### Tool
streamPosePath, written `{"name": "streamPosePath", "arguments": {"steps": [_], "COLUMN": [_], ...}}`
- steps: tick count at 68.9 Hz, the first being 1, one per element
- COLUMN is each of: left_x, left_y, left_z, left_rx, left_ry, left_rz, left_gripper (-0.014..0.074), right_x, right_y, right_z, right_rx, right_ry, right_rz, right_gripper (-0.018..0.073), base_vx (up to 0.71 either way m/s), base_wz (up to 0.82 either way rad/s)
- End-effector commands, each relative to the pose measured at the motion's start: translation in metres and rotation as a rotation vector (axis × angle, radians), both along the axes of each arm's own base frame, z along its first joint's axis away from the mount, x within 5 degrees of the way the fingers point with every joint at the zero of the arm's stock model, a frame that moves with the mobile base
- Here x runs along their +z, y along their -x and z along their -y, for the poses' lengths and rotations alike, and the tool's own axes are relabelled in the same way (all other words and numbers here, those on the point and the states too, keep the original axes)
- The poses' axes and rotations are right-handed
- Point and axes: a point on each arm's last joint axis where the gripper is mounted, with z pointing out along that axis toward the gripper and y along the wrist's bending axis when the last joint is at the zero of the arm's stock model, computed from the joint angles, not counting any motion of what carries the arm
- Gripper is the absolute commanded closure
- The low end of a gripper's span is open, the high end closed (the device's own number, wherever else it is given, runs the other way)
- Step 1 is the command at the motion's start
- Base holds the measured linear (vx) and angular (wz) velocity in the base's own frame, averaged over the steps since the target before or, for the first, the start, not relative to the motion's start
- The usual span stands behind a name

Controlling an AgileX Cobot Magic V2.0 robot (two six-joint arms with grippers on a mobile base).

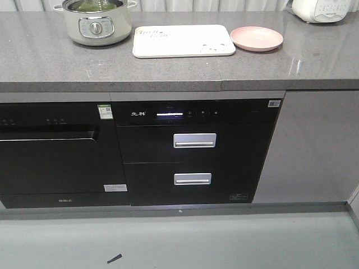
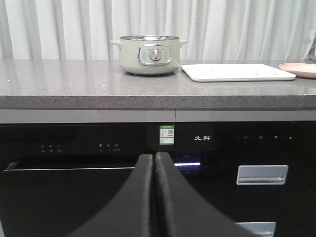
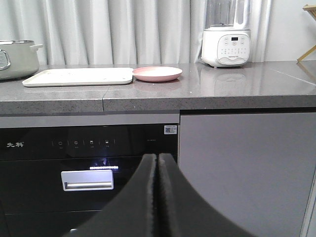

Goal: Transfer vegetables to tray and serve
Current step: 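Continue driving closer and align the base with the counter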

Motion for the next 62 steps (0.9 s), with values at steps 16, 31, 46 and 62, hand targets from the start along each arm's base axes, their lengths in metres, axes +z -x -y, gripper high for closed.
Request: {"name": "streamPosePath", "arguments": {"steps": [16, 31, 46, 62], "left_x": [-0.0019, -0.0019, -0.0019, -0.0019], "left_y": [-0.0001, -0.0001, -0.0001, -0.0001], "left_z": [-0.0003, -0.0003, -0.0003, -0.0003], "left_rx": [0.000, 0.000, 0.000, 0.000], "left_ry": [0.008, 0.008, 0.008, 0.008], "left_rz": [0.061, 0.061, 0.061, 0.061], "left_gripper": [0.0602, 0.0602, 0.0602, 0.0602], "right_x": [0.0020, 0.0020, 0.0020, 0.0020], "right_y": [0.0001, 0.0001, 0.0001, 0.0001], "right_z": [0.0004, 0.0004, 0.0004, 0.0004], "right_rx": [-0.007, -0.007, -0.007, -0.007], "right_ry": [0.003, 0.003, 0.003, 0.003], "right_rz": [0.066, 0.066, 0.066, 0.066], "right_gripper": [0.0561, 0.0561, 0.0561, 0.0561], "base_vx": [0.08, 0.08, 0.08, 0.08], "base_wz": [0.02, 0.02, 0.01, -0.01]}}
